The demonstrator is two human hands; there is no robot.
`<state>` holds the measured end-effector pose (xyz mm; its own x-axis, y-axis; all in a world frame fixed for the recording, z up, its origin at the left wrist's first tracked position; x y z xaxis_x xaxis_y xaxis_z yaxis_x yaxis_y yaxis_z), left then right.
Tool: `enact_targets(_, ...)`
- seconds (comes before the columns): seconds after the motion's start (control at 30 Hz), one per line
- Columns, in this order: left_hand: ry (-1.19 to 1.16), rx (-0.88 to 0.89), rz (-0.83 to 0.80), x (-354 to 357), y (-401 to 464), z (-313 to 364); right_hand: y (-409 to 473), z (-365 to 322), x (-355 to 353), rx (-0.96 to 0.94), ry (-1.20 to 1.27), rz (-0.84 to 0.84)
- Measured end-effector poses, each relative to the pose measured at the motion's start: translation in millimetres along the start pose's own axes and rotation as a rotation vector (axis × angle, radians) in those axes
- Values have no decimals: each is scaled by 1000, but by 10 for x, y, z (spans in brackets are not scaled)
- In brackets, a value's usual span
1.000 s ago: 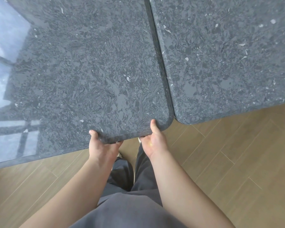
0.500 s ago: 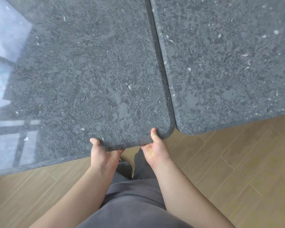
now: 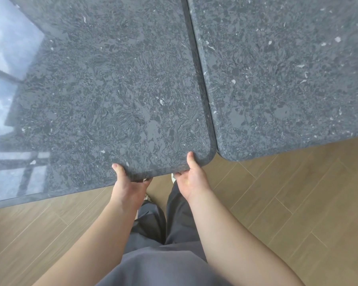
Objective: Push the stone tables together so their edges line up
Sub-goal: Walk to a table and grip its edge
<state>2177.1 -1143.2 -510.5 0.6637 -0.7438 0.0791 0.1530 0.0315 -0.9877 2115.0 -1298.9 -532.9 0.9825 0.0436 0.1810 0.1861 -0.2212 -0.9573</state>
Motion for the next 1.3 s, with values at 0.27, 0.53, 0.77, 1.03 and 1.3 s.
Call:
enact_targets(0.27,-93,67,-23,55,32,-57,-6,-47,-3,47,-22,-53)
enact_targets(0.53,-148,97,77,137,30,-64,61,-95,-35,101,-78,-25)
enact_targets(0.77,-152,206,160,266,-26,-107,25,-170,-24,166,-71,-18)
enact_targets(1.03,-220,135,173,219,7,-134,37,-189,-110,198,-98,-62)
enact_targets(1.3,53,207,196,206,29,-70,-16,-191,-73,174,-114,-22)
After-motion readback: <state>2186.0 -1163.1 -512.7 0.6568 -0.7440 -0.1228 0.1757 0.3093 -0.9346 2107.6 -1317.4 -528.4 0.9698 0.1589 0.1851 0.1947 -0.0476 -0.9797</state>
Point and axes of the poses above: each hand's wrist, its own y-axis towards the middle knuckle, its own x-axis out of the palm, z = x × y, the point moved 3 cm from there along y, towards the middle knuckle, and after that the axes turned 10 degrees about z, right-handed, at the moved point
